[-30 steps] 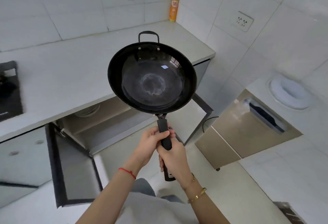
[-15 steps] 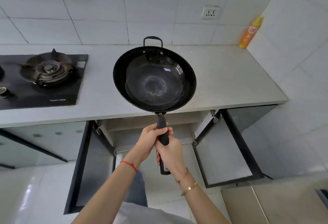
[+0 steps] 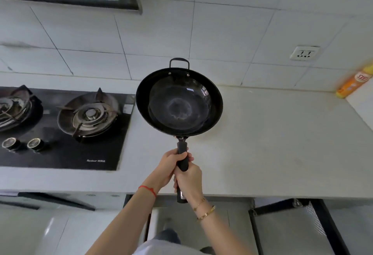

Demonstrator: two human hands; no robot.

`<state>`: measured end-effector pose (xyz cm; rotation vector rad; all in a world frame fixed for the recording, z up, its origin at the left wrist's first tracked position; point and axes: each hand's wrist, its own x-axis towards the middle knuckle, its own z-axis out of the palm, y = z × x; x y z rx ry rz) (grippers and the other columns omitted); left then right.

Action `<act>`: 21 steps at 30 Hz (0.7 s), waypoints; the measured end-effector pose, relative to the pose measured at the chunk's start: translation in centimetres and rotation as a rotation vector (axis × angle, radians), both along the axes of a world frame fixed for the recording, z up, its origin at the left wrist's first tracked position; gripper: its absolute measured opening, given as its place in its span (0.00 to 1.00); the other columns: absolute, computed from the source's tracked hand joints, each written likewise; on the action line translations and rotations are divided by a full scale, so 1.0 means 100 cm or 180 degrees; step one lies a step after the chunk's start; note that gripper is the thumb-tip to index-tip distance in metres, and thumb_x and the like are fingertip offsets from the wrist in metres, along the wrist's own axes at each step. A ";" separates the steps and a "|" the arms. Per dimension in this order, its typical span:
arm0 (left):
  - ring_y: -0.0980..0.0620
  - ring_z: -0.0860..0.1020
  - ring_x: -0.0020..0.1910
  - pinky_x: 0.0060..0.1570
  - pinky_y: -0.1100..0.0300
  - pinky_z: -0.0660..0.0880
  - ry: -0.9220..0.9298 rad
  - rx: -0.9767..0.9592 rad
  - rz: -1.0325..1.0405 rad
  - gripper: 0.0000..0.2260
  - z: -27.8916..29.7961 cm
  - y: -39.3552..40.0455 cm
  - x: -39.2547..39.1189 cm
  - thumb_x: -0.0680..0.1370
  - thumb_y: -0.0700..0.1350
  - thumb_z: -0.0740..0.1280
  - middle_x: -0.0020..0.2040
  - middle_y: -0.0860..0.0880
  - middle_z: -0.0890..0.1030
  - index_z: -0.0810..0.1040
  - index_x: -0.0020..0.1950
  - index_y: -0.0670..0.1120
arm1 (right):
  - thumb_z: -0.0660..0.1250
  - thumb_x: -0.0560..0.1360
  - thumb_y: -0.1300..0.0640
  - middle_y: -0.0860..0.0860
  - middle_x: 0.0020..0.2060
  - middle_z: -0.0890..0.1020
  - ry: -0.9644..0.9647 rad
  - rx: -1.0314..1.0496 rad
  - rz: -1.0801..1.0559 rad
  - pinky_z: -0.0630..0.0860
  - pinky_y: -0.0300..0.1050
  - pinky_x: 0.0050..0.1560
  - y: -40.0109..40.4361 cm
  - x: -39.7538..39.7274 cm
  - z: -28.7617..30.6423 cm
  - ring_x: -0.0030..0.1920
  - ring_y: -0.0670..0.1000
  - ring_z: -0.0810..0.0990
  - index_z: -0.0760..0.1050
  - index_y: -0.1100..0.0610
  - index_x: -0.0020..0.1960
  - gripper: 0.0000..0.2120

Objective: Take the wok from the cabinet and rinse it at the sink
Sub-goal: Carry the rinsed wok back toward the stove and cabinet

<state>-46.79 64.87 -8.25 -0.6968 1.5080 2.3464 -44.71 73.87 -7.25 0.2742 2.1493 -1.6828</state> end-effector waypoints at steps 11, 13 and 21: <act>0.47 0.79 0.49 0.65 0.48 0.73 -0.0206 0.0103 -0.0005 0.15 -0.032 -0.055 -0.054 0.80 0.38 0.62 0.44 0.46 0.81 0.73 0.66 0.40 | 0.66 0.77 0.61 0.55 0.24 0.78 -0.0089 0.0238 0.0159 0.76 0.45 0.21 -0.056 -0.057 -0.034 0.19 0.53 0.76 0.76 0.63 0.45 0.05; 0.48 0.80 0.49 0.61 0.51 0.75 -0.0230 0.0143 -0.0027 0.15 -0.036 -0.057 -0.054 0.80 0.38 0.62 0.45 0.45 0.80 0.72 0.67 0.40 | 0.66 0.77 0.60 0.54 0.24 0.79 -0.0072 0.0289 0.0185 0.75 0.44 0.20 -0.057 -0.058 -0.039 0.19 0.53 0.77 0.76 0.62 0.48 0.05; 0.47 0.79 0.49 0.64 0.49 0.74 -0.0282 0.0223 -0.0078 0.15 -0.050 -0.063 -0.053 0.81 0.37 0.61 0.46 0.45 0.80 0.72 0.68 0.41 | 0.66 0.76 0.60 0.56 0.26 0.80 -0.0083 0.0410 0.0193 0.75 0.44 0.20 -0.064 -0.058 -0.052 0.19 0.53 0.77 0.77 0.60 0.48 0.04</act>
